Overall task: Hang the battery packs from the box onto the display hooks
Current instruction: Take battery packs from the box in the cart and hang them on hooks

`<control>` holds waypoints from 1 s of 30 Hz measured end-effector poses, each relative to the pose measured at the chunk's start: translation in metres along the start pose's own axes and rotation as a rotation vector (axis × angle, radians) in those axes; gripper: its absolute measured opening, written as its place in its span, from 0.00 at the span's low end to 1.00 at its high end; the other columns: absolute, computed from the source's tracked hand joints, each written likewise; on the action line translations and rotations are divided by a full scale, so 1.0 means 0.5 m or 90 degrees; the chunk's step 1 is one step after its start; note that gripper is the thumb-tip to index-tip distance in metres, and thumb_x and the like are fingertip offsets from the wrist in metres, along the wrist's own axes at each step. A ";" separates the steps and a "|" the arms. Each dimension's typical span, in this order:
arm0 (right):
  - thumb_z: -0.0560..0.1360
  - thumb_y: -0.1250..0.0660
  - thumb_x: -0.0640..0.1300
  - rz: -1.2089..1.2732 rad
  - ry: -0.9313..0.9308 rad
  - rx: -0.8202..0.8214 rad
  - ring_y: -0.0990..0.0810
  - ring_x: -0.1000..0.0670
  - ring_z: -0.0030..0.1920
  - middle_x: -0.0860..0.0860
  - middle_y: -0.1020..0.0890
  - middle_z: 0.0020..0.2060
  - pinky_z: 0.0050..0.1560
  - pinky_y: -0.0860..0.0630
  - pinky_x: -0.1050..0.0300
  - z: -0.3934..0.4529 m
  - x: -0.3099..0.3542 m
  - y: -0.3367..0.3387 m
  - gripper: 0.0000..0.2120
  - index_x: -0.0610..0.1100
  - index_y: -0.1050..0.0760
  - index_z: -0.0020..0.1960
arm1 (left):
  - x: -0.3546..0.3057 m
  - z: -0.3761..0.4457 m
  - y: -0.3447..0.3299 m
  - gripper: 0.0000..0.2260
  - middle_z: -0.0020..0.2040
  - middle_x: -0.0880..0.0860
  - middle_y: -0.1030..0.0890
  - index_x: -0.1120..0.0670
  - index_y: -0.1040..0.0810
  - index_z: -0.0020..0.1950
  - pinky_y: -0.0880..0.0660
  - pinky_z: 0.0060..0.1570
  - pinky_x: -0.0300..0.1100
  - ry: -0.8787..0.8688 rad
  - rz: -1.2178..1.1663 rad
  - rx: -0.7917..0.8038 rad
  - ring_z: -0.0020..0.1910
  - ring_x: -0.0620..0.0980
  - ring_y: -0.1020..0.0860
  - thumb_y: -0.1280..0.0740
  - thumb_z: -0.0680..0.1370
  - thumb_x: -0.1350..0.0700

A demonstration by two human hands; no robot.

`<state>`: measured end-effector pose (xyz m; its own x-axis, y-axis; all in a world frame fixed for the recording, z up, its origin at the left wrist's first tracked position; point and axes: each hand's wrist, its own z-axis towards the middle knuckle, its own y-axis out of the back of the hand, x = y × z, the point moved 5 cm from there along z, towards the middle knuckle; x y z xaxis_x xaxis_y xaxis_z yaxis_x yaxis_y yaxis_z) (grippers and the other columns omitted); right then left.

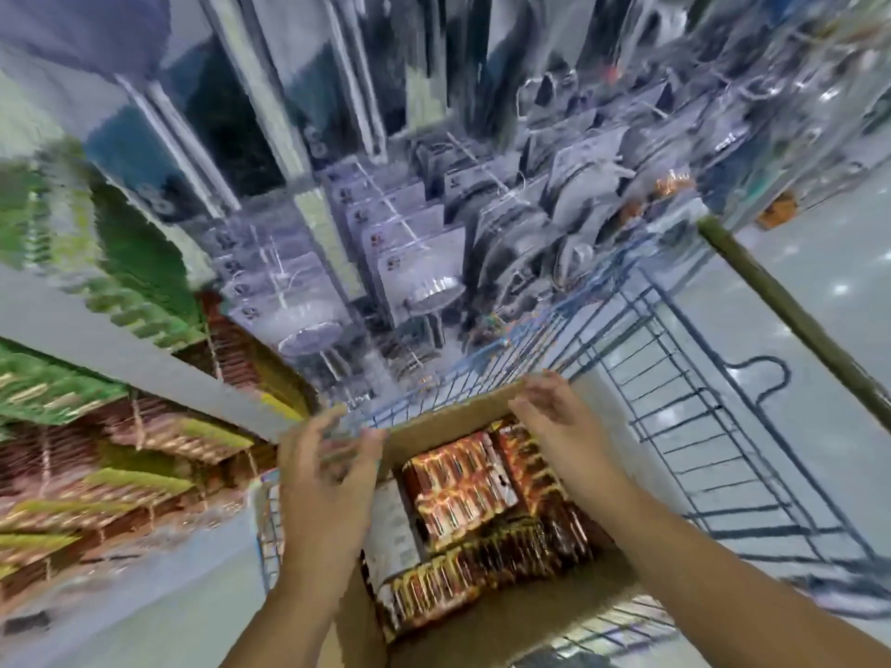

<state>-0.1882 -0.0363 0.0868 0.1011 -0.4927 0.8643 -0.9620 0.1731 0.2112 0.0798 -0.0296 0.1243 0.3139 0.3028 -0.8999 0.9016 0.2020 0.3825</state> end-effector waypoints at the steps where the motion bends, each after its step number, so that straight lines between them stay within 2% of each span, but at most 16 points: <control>1: 0.81 0.29 0.48 -0.014 -0.015 -0.003 0.20 0.58 0.55 0.55 0.19 0.54 0.45 0.27 0.72 0.017 -0.027 0.007 0.12 0.51 0.23 0.64 | 0.018 0.001 -0.036 0.12 0.59 0.45 0.26 0.44 0.22 0.62 0.28 0.43 0.22 0.013 0.017 0.024 0.48 0.28 0.23 0.27 0.79 0.51; 4: 0.80 0.28 0.50 -0.047 -0.053 -0.014 0.20 0.55 0.55 0.53 0.18 0.54 0.52 0.25 0.64 0.048 -0.108 0.022 0.15 0.49 0.23 0.64 | 0.086 0.005 -0.134 0.14 0.58 0.45 0.23 0.42 0.22 0.63 0.28 0.44 0.23 0.032 0.070 0.081 0.49 0.33 0.22 0.26 0.78 0.48; 7: 0.79 0.27 0.51 -0.087 -0.102 -0.041 0.21 0.60 0.51 0.56 0.19 0.52 0.52 0.26 0.69 0.069 -0.202 0.036 0.14 0.50 0.24 0.62 | 0.171 0.007 -0.215 0.13 0.58 0.40 0.27 0.40 0.22 0.62 0.28 0.51 0.27 0.044 0.144 0.147 0.53 0.39 0.22 0.26 0.79 0.46; 9: 0.79 0.27 0.52 -0.117 -0.137 -0.064 0.20 0.56 0.53 0.56 0.19 0.51 0.53 0.26 0.66 0.085 -0.268 0.036 0.13 0.51 0.24 0.60 | 0.238 0.011 -0.263 0.13 0.60 0.45 0.27 0.41 0.23 0.62 0.30 0.55 0.26 0.034 0.207 0.179 0.55 0.45 0.21 0.27 0.79 0.45; 12: 0.79 0.28 0.52 -0.168 -0.169 -0.089 0.20 0.50 0.59 0.52 0.19 0.55 0.59 0.27 0.57 0.108 -0.358 0.025 0.16 0.47 0.24 0.63 | 0.349 0.012 -0.331 0.19 0.69 0.49 0.28 0.45 0.23 0.68 0.25 0.62 0.45 0.054 0.310 0.238 0.66 0.51 0.25 0.28 0.79 0.42; 14: 0.81 0.30 0.53 -0.229 -0.182 -0.088 0.21 0.50 0.61 0.51 0.19 0.59 0.62 0.27 0.56 0.121 -0.401 0.008 0.20 0.45 0.25 0.68 | 0.411 0.004 -0.368 0.22 0.73 0.49 0.30 0.46 0.25 0.71 0.26 0.67 0.50 0.068 0.373 0.277 0.71 0.51 0.28 0.29 0.79 0.41; 16: 0.81 0.32 0.55 -0.306 -0.186 -0.091 0.22 0.46 0.65 0.48 0.20 0.63 0.68 0.26 0.49 0.132 -0.439 -0.013 0.23 0.45 0.27 0.71 | 0.457 -0.005 -0.394 0.23 0.74 0.50 0.31 0.46 0.26 0.73 0.27 0.70 0.52 0.051 0.421 0.299 0.74 0.53 0.31 0.29 0.79 0.42; 18: 0.81 0.34 0.56 -0.391 -0.175 -0.109 0.24 0.44 0.68 0.46 0.22 0.66 0.70 0.26 0.44 0.136 -0.461 -0.030 0.24 0.45 0.28 0.73 | 0.488 -0.008 -0.414 0.26 0.74 0.53 0.30 0.48 0.26 0.75 0.28 0.70 0.51 -0.016 0.489 0.309 0.74 0.55 0.31 0.28 0.79 0.43; 21: 0.82 0.35 0.56 -0.501 -0.132 -0.135 0.31 0.43 0.74 0.44 0.28 0.73 0.74 0.29 0.42 0.142 -0.476 -0.047 0.27 0.44 0.32 0.75 | 0.528 0.001 -0.437 0.30 0.74 0.54 0.29 0.51 0.28 0.76 0.30 0.69 0.50 -0.118 0.576 0.309 0.73 0.56 0.32 0.25 0.77 0.45; 26: 0.83 0.37 0.58 -0.605 -0.138 -0.111 0.37 0.41 0.79 0.41 0.37 0.79 0.78 0.36 0.46 0.170 -0.511 -0.077 0.37 0.40 0.46 0.83 | 0.566 0.013 -0.456 0.35 0.76 0.56 0.32 0.51 0.36 0.81 0.34 0.72 0.54 -0.144 0.690 0.293 0.75 0.58 0.36 0.27 0.78 0.44; 30: 0.83 0.37 0.58 -0.686 -0.133 -0.122 0.35 0.41 0.77 0.40 0.36 0.77 0.76 0.35 0.45 0.185 -0.528 -0.080 0.36 0.39 0.45 0.82 | 0.577 0.008 -0.454 0.32 0.71 0.56 0.25 0.54 0.29 0.76 0.32 0.68 0.54 -0.189 0.720 0.274 0.71 0.58 0.30 0.25 0.76 0.44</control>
<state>-0.1999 0.0079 -0.1919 0.7978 -0.5952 0.0960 -0.3392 -0.3115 0.8876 -0.0332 0.0079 -0.2230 0.9814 -0.1260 -0.1450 0.0885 -0.3730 0.9236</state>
